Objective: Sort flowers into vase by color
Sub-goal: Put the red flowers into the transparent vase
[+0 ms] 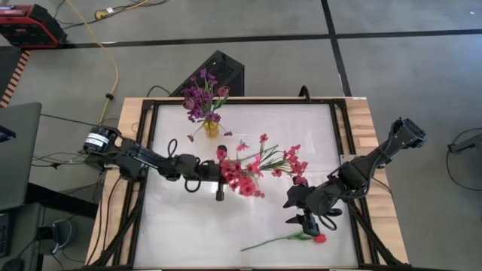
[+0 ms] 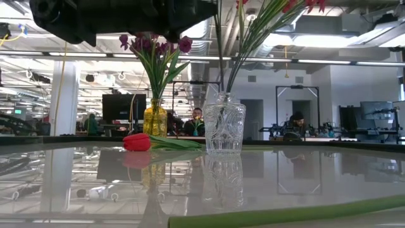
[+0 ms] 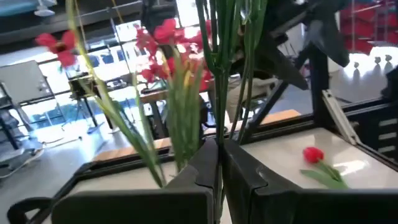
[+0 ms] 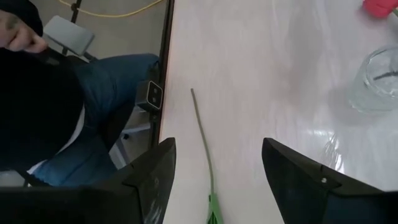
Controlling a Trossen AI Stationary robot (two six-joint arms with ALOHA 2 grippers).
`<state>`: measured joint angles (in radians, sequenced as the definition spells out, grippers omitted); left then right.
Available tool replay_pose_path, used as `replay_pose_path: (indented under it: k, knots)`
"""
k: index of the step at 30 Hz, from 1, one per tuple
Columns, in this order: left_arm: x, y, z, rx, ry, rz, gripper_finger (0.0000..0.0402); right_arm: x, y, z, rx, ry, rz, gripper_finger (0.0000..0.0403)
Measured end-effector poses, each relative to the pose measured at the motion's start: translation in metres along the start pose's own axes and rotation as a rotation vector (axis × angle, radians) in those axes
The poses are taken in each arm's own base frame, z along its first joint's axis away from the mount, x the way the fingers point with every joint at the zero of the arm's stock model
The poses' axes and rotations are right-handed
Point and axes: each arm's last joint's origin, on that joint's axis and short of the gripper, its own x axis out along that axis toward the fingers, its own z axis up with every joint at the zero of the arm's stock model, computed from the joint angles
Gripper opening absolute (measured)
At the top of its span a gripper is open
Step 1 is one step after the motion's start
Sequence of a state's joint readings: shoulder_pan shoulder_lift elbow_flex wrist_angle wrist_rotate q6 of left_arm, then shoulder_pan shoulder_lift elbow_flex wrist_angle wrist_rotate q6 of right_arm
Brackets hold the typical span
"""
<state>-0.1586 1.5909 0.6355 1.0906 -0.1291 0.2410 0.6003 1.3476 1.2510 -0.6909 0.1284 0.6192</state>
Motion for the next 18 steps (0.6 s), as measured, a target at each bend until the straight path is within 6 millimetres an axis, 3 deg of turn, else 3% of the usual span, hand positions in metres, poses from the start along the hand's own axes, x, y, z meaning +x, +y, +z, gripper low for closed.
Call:
replay_pose_path:
  k: [18]
  knots:
    - [0.0014,0.0057,-0.0103,-0.096,0.061,0.030,0.0000,-0.0001,-0.0016,-0.0033,-0.005,0.031,-0.020,0.0265]
